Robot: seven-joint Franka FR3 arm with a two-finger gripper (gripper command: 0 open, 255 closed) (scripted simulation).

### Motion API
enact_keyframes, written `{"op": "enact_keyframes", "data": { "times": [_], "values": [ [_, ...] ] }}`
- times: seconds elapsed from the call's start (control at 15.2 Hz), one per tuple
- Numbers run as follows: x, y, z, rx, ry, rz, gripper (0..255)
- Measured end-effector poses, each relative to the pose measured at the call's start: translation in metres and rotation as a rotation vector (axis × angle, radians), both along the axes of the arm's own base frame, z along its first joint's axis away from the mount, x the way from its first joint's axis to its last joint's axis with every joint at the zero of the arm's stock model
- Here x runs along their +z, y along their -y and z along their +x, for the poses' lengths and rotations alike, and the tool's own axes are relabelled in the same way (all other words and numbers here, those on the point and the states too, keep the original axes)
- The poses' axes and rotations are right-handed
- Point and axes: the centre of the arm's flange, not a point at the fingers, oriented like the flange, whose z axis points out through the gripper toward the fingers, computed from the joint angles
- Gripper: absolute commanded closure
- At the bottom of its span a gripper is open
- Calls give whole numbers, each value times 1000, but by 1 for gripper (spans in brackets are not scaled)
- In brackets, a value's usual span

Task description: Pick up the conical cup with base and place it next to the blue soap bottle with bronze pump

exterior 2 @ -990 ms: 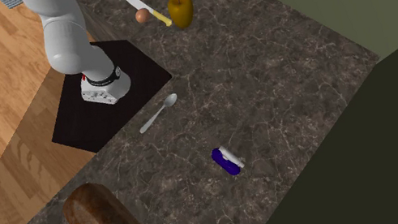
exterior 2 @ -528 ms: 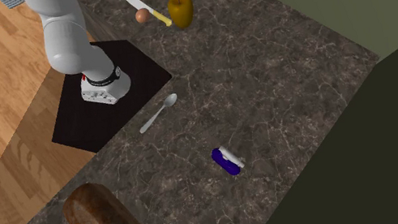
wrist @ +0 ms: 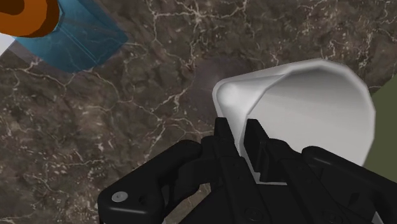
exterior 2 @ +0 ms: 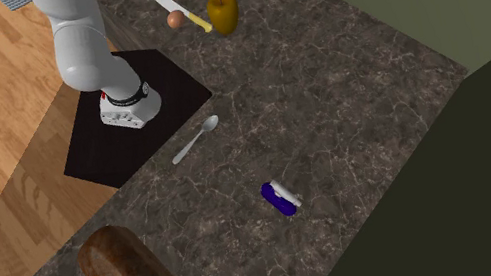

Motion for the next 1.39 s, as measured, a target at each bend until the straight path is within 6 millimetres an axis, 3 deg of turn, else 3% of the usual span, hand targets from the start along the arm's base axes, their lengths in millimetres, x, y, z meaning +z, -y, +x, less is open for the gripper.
{"op": "enact_keyframes", "data": {
  "times": [0.2,0.26,0.66,0.99,1.39],
  "values": [
    [0,0,0,0,0,0,255],
    [0,0,0,0,0,0,0],
    [0,0,0,0,0,1,0],
    [44,6,4,0,1,2,0],
    [49,7,5,0,0,1,0]
  ]
}}
